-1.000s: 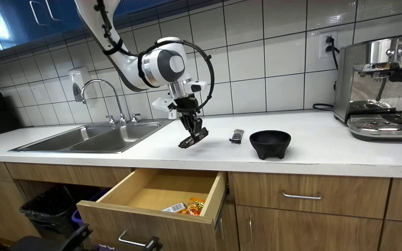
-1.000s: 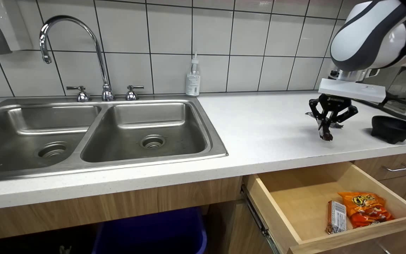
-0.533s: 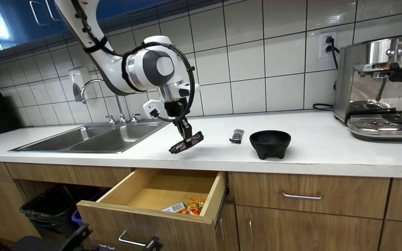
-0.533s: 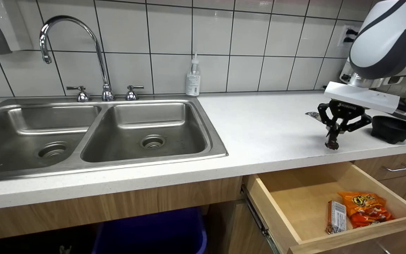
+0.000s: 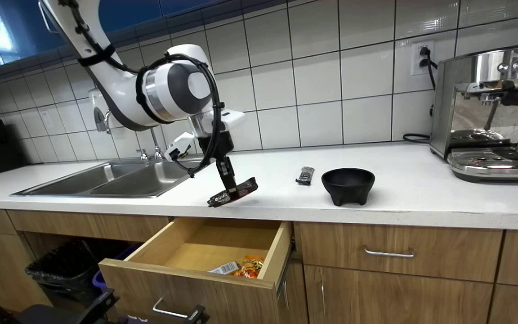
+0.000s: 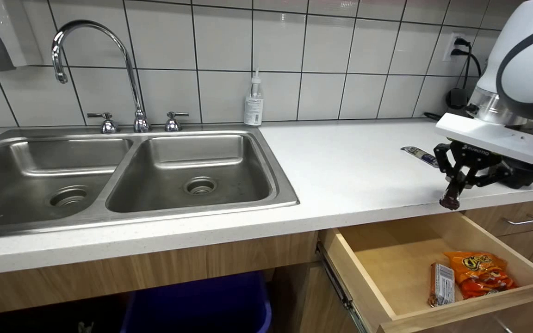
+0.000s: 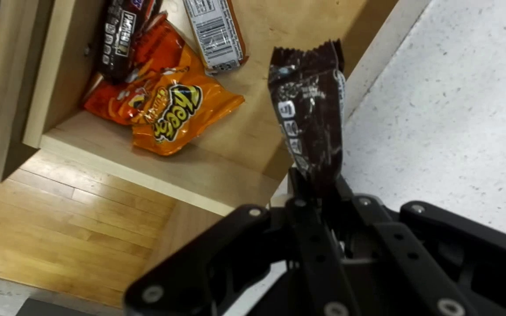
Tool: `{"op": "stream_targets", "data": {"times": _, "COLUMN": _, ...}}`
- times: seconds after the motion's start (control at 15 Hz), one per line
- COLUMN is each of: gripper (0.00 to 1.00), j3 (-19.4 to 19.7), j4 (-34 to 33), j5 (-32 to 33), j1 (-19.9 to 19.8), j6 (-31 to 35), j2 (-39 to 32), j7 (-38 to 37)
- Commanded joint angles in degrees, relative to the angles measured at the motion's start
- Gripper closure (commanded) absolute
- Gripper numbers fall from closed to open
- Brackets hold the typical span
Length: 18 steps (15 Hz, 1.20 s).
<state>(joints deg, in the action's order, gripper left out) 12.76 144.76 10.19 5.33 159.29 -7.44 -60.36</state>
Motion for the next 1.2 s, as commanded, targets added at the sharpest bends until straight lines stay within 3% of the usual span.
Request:
{"op": "stream_targets", "data": {"times": 0.0, "gripper": 0.95, "j3": 0.1, "j4": 4.9, "j5": 5.8, "j1": -0.4, "j6": -0.2, "j2": 5.1, "j7": -9.6}}
{"op": "stream_targets", "data": {"times": 0.47, "gripper": 0.95, "j3": -2.4, "j4": 10.0, "j5": 10.8, "j1": -2.8, "j6": -1.8, "j2": 8.4, "j7": -19.7}}
{"op": "stream_targets", "data": {"times": 1.13, "gripper": 0.96, "j3": -3.3, "j4": 10.2, "j5": 8.6, "j1": -5.6, "j6": -1.1, "j2": 3.6, "j7": -19.2}}
